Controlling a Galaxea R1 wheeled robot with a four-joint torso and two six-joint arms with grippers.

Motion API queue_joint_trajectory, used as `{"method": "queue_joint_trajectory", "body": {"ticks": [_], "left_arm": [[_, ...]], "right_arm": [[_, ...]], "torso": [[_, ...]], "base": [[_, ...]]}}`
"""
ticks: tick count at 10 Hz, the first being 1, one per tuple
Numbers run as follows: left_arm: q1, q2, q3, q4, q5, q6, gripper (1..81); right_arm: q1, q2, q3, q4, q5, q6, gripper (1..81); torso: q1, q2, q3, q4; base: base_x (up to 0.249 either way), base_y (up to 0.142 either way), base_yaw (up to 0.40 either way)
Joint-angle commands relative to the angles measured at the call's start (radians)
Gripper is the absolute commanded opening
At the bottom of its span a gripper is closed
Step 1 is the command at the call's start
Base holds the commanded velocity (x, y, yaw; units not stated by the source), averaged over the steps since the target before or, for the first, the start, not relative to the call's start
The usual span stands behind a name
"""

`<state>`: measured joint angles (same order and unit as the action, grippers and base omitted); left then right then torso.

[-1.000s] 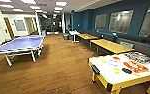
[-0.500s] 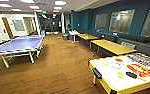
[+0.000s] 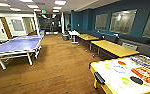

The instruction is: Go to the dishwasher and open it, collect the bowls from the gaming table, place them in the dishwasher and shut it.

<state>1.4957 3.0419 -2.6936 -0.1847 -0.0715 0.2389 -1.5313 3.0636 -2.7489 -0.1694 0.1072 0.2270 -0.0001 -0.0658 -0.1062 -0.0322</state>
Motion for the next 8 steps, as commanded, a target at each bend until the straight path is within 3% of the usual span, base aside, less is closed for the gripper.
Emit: {"method": "queue_joint_trajectory", "body": {"ticks": [1, 8], "left_arm": [[-0.045, 0.005, 0.006, -0.009, 0.058, 0.002, 81.1], [-0.045, 0.005, 0.006, -0.009, 0.058, 0.002, 81.1]], "right_arm": [[0.049, -0.001, 0.0, -0.006, -0.046, -0.002, 81.1], [0.049, -0.001, 0.002, -0.006, -0.046, -0.002, 81.1]], "torso": [[0.0, 0.0, 0.0, 0.0], [0.0, 0.0, 0.0, 0.0]], "base": [[0.205, 0.0, 0.0], [0.197, 0.0, 0.0]]}}
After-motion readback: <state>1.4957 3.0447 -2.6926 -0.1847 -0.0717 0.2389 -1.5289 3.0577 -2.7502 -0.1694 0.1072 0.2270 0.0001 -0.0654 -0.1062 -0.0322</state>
